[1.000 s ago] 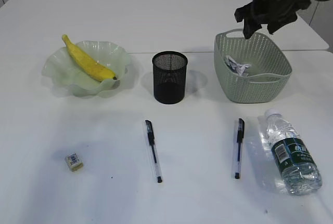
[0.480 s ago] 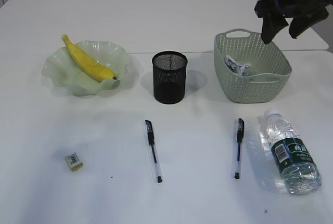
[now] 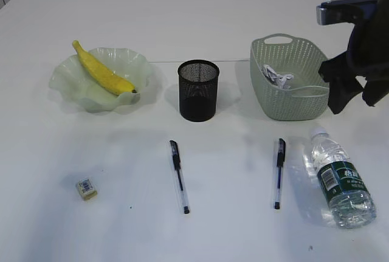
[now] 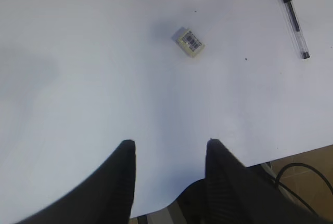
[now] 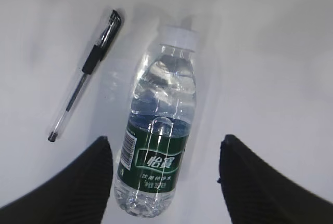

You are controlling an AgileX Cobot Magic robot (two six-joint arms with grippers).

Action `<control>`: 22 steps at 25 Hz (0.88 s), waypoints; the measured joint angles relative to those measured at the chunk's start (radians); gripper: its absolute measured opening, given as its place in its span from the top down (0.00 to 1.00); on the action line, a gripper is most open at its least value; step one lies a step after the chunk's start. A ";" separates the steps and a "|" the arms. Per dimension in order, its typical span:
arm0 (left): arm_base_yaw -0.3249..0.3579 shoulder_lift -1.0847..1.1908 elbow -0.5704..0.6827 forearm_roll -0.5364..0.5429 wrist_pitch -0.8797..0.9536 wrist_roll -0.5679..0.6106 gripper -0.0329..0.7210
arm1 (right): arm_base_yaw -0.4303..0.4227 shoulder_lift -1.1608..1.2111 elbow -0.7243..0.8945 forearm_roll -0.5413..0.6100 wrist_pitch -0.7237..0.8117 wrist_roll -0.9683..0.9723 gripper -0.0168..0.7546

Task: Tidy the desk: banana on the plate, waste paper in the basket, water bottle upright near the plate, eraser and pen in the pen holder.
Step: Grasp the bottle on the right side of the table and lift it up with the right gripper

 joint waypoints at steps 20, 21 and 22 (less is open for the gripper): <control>0.000 0.000 0.000 0.000 0.007 0.000 0.55 | 0.000 0.202 0.038 0.004 -0.106 0.083 0.18; 0.000 0.000 0.000 0.000 0.008 0.000 0.55 | 0.000 0.208 0.038 0.004 -0.111 0.085 0.17; 0.000 0.000 0.000 0.000 0.008 0.000 0.55 | 0.000 0.213 0.038 0.004 -0.117 0.087 0.17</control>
